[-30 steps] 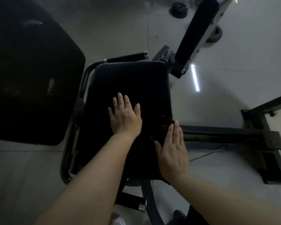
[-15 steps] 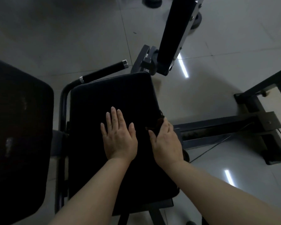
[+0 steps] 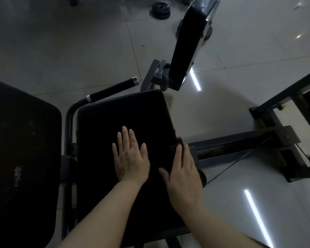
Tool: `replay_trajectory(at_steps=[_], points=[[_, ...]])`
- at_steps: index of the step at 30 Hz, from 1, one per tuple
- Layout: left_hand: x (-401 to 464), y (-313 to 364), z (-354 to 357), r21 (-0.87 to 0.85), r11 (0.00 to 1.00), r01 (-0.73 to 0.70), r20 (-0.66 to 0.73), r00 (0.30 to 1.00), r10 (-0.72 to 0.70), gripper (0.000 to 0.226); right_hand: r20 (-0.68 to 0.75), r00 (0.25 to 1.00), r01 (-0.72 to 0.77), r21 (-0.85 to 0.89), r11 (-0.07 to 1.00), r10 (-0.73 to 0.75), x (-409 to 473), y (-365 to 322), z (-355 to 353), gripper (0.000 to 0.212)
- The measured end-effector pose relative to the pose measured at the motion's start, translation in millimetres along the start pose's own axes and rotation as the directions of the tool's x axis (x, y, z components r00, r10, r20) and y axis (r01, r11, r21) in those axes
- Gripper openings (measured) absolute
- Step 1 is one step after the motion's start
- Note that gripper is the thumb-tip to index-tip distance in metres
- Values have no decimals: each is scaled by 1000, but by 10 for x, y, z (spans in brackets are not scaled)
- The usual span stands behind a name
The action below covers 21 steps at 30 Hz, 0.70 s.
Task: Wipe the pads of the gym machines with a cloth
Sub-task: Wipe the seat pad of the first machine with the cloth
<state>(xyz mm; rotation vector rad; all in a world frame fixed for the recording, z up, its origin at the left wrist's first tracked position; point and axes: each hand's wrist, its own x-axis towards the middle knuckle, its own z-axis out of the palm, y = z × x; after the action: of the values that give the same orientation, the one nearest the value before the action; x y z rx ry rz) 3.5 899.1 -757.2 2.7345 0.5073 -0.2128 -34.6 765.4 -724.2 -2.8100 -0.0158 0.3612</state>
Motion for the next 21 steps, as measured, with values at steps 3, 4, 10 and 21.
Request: replay_trajectory(at_steps=[3,4,10,21], points=[[214,-226,-132,-33,996,78,-66,995,-80,64,115,993,-35,1,999,35,-130,47,-13,83],[295,-316,-168,-15,994,113,-64,991,-113,65,120,992,-37,38,999,33,-43,38,-27,78],[372,-458,-102,49,991,121,-71,991,-117,68,17,999,-33,85,996,31,705,-203,-79,68],[403,-549,46,61,994,86,-124,989,-77,68,3,1000,-26,117,993,25,2002,-648,-229,66]])
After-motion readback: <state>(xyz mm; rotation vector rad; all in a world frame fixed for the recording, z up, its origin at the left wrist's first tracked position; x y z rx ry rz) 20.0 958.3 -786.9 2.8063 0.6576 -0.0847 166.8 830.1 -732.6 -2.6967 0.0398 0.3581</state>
